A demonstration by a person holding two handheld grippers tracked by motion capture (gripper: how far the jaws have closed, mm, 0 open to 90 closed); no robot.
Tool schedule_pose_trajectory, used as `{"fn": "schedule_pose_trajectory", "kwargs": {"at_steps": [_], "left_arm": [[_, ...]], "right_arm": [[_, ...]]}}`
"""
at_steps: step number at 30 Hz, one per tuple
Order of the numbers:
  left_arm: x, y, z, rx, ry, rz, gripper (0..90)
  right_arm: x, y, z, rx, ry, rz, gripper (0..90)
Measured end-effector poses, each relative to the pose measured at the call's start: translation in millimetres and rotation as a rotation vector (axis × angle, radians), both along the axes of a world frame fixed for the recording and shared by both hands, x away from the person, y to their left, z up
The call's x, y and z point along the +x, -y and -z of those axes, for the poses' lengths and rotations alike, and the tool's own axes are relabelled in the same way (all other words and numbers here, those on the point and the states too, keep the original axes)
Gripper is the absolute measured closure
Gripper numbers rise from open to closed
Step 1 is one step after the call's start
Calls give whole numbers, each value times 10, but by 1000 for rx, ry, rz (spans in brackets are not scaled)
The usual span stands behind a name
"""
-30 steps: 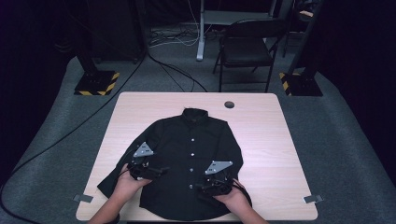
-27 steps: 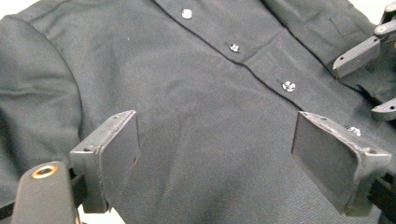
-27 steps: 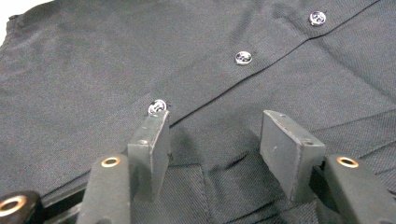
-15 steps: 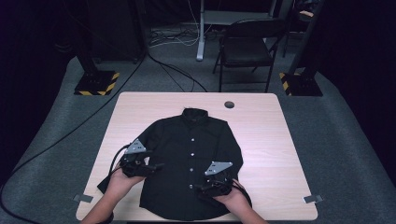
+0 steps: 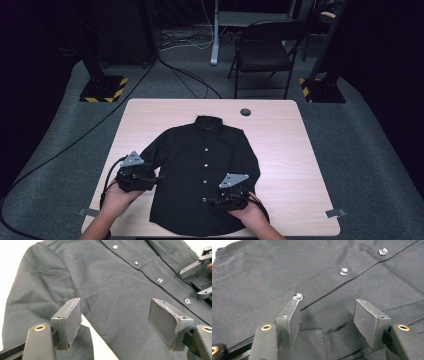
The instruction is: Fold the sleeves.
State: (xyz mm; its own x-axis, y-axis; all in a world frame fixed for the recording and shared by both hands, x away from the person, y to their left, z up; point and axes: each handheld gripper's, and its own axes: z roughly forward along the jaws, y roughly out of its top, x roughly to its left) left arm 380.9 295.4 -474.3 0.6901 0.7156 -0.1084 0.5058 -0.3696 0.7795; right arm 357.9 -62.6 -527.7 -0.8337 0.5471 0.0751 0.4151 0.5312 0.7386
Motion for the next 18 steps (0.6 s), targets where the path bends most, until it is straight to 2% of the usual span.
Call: {"fn": "schedule_pose_trajectory", "kwargs": {"at_steps": [4, 18], "left_arm": [[-24, -88, 6, -18, 1, -29, 269], [-68, -397, 73, -31, -10, -106, 329]], "right_arm": [[-1, -2, 1, -2, 3, -3, 373], [0, 2, 4, 7, -2, 1, 372]]}}
